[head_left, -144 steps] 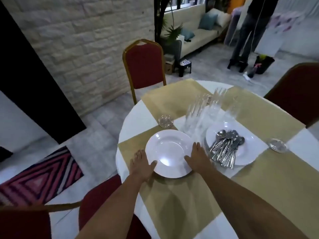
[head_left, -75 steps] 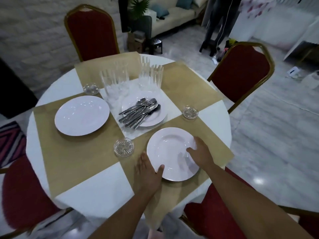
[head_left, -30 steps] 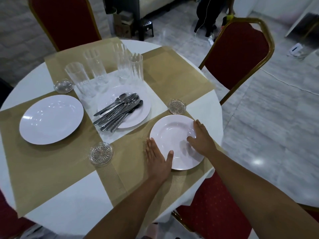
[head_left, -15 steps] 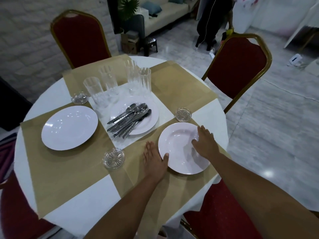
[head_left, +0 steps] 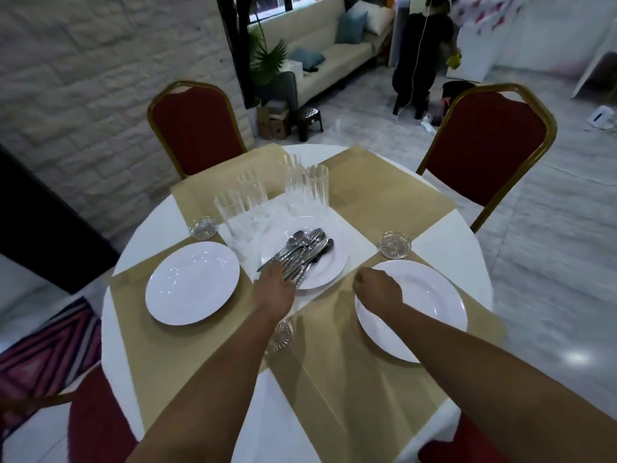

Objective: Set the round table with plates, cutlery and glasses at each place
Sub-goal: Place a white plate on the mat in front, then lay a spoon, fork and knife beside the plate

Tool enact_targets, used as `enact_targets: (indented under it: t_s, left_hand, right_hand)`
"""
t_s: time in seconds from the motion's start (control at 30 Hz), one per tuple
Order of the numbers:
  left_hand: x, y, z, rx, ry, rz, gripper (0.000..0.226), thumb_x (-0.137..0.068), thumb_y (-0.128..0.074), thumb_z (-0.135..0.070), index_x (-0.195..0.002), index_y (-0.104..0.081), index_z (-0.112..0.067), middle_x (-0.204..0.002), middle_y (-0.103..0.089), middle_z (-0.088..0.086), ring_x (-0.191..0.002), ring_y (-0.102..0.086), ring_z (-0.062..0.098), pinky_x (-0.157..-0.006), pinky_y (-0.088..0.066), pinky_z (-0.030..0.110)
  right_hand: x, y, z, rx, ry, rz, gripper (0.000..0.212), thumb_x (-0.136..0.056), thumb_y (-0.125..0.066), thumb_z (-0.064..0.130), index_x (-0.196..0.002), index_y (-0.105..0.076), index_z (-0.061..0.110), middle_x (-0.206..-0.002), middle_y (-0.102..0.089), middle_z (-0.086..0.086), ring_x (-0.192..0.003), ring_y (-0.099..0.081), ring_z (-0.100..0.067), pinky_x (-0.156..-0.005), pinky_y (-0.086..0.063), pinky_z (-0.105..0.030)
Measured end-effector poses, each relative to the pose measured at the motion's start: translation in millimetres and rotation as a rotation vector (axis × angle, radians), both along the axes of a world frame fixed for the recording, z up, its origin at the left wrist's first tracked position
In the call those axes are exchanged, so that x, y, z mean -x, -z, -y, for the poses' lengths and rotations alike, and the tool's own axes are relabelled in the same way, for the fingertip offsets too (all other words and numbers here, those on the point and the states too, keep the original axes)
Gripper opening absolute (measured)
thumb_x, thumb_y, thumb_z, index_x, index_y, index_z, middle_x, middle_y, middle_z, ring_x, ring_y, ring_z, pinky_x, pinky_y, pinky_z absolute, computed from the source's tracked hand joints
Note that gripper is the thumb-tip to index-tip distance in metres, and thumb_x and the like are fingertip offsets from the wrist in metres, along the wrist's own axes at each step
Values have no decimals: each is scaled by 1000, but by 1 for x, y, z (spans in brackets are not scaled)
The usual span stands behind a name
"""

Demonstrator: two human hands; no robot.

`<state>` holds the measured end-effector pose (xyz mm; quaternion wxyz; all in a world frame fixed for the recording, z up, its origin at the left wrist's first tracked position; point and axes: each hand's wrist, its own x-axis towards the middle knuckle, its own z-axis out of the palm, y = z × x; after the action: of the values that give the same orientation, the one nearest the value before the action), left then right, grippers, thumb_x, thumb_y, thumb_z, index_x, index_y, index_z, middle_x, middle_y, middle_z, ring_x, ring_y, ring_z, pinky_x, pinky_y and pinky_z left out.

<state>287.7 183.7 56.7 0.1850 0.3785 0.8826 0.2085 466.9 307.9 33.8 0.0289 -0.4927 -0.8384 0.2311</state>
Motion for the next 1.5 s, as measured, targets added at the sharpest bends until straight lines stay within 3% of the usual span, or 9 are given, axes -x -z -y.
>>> enact_targets:
  t_s: [0.13, 0.27, 0.4, 0.5, 0.7, 0.9, 1.2, 1.37, 1.5]
  left_hand:
    - [27, 0, -11, 4, 30, 44, 43, -78, -52, -21, -120, -55, -14, -116, -61, 9, -105, -58, 30, -86, -48, 37]
    - [52, 11, -26, 47, 86, 10, 38, -85, -52, -21, -121, -55, -8, -121, -57, 12, -114, -53, 32, -93, -43, 37]
    - [76, 23, -43, 83, 105, -21, 37, -91, -48, -26, -124, -54, -11, -129, -55, 11, -120, -49, 30, -95, -41, 37]
    - [88, 29, -53, 152, 81, -29, 43, -95, -45, -30, -136, -49, -16, -137, -51, 9, -127, -43, 30, -99, -38, 39]
    - [97, 33, -70, 236, 97, -162, 44, -94, -45, -40, -133, -51, -21, -131, -55, 5, -125, -45, 26, -96, -35, 39]
    - [99, 43, -79, 238, 126, -142, 25, -88, -49, -27, -100, -70, -22, -104, -69, 5, -104, -56, 27, -75, -38, 34]
    - [102, 40, -79, 199, 52, 46, 20, -89, -51, -21, -101, -65, -13, -100, -67, 7, -101, -58, 27, -76, -48, 35]
    - [103, 37, -74, 145, -12, 208, 15, -85, -54, -18, -82, -67, -10, -81, -67, 5, -77, -63, 24, -57, -40, 26]
    - [100, 33, -68, 37, -95, 352, 31, -84, -61, -17, -56, -50, -14, -56, -49, 2, -51, -44, 18, -50, -28, 25]
  right_hand:
    - [48, 0, 13, 94, 22, 7, 15, -89, -47, 20, -87, -62, 15, -95, -67, -2, -93, -63, -25, -72, -44, -29]
    - [90, 3, 12, 149, 56, 6, 22, -90, -46, 17, -68, -47, 17, -79, -57, -2, -79, -56, -24, -65, -37, -27]
    - [124, 6, 8, 173, 134, -46, 19, -94, -47, 25, -84, -58, 14, -80, -60, -3, -75, -56, -22, -62, -38, -27]
    - [142, 8, 8, 215, 243, -96, 20, -95, -51, 33, -83, -56, 17, -77, -56, 0, -75, -56, -22, -63, -38, -28]
    - [157, 17, 3, 289, 295, -91, 31, -88, -55, 44, -90, -67, 16, -84, -68, -3, -76, -64, -22, -64, -45, -29]
    - [160, 17, 1, 305, 339, -60, 23, -89, -53, 34, -84, -63, 15, -75, -63, -1, -68, -61, -20, -58, -44, -28]
    - [153, 20, -1, 401, 436, -172, 15, -89, -54, 24, -87, -56, 9, -65, -54, -2, -56, -52, -17, -51, -37, -26]
    - [147, 19, 2, 419, 478, -213, 25, -90, -57, 31, -81, -61, 8, -71, -60, -4, -62, -58, -19, -57, -44, -27]
    - [139, 13, 5, 419, 450, -208, 33, -93, -52, 33, -75, -61, 6, -71, -63, -7, -62, -59, -20, -60, -45, -27]
